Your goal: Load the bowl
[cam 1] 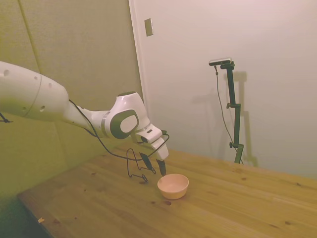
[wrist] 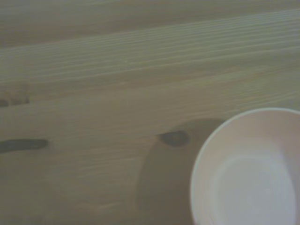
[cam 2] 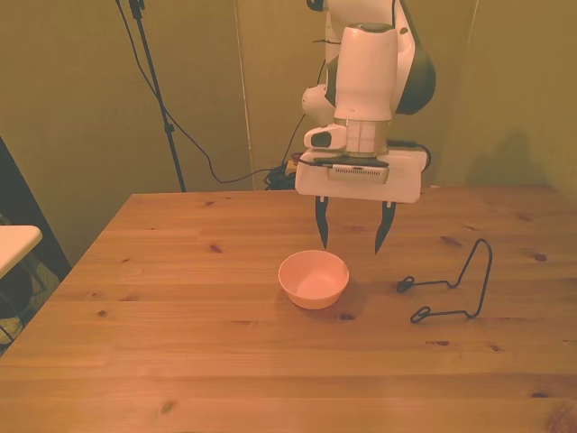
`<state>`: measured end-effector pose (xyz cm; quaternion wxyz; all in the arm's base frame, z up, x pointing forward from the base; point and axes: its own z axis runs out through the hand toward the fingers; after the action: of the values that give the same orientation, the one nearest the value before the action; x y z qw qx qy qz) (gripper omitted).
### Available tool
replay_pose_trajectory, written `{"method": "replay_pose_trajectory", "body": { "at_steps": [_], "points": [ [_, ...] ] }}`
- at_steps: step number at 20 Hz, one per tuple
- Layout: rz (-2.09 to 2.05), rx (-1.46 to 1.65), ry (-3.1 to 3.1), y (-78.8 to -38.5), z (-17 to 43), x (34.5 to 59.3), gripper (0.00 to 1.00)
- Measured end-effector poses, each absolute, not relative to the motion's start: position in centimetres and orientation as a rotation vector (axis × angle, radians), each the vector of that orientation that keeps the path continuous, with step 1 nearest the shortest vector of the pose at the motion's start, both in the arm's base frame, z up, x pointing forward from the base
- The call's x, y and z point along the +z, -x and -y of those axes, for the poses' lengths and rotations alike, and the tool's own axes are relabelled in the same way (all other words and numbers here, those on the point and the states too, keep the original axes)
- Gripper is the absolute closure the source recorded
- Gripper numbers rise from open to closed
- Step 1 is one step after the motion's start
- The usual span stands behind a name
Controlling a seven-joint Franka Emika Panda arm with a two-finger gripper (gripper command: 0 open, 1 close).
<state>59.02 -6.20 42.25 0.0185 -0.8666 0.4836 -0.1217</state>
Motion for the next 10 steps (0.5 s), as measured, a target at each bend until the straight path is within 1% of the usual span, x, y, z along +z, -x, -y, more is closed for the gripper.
{"method": "replay_pose_trajectory", "body": {
  "at_steps": [6,7,10],
  "points": [
    [-1.527,-0.319,2.711,-60.2,6.2,39.1,0.0],
    [-1.535,-0.311,2.712,-60.3,6.4,38.7,1.0],
    [-1.556,-0.299,2.712,-60.6,7.2,37.9,1.0]
  ]
}}
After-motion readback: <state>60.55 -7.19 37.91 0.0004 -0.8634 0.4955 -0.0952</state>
